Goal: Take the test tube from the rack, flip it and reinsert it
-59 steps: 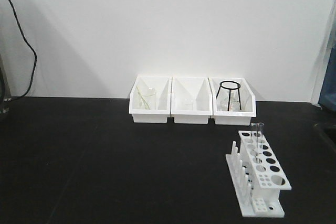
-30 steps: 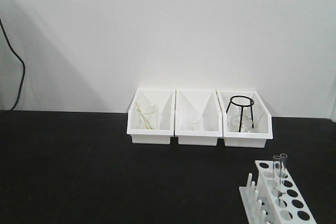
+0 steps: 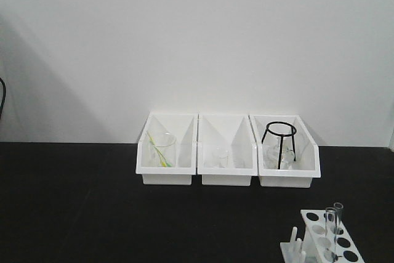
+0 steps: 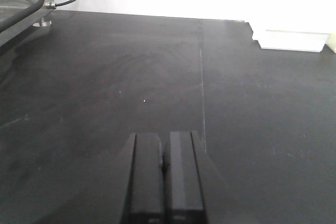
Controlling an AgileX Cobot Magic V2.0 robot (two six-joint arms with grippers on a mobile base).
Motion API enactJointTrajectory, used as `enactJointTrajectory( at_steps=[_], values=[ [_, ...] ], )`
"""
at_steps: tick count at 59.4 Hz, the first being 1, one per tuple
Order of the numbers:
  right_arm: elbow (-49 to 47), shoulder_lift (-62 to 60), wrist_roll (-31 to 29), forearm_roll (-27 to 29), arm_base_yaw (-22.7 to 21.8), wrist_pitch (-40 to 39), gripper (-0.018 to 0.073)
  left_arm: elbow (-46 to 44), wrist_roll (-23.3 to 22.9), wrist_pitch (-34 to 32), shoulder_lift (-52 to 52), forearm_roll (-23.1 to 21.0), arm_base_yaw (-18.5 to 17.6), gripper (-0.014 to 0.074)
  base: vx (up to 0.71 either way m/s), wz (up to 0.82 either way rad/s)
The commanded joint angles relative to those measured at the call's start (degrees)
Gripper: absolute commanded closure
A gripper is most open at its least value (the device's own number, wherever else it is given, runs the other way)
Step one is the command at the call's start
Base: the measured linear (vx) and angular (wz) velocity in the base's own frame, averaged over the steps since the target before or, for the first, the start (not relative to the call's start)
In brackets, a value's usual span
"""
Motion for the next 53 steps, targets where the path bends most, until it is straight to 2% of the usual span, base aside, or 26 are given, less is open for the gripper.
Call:
enactJointTrajectory(
  at_steps=[1,30,37,40,43,47,53],
  values=[
    [0.06,-0.59,-0.11,-0.35,-0.38,-4.53,0.0571,-0.01,0.01,-4.97,-0.64,-0.25,-0.41,0.0603,0.07,-0.01],
    [0.06,-0.59,-0.11,-0.51,-0.38,-5.75,0.0571,-0.01,0.01,-4.97,-0.64,-0.25,-0.41,0.0603,0.02,-0.01],
    [0.06,-0.59,-0.01,-0.50,-0.38,-13.37,0.0571,-0.01,0.01,-4.97,-0.64,-0.25,-0.41,0.0603,0.00,0.00],
    [-0.55,-0.59,1.66,0.18,-0.38,-20.69,0.0571,-0.01,0.01,-4.97,-0.64,-0.25,-0.41,0.0603,0.00,0.00],
    [-2.21,-0.26,4.33,1.06,-0.38,-22.67,0.0571,-0.01,0.01,-4.97,-0.64,-0.25,-0.41,0.0603,0.00,0.00],
    [-6.16,1.26,5.93,1.19,-0.38,-19.29,0.0571,-0.01,0.01,-4.97,-0.64,-0.25,-0.41,0.0603,0.00,0.00],
    [-12.40,5.99,5.93,1.19,-0.38,-10.17,0.0571,-0.01,0.01,-4.97,-0.64,-0.25,-0.41,0.0603,0.00,0.00]
  ],
)
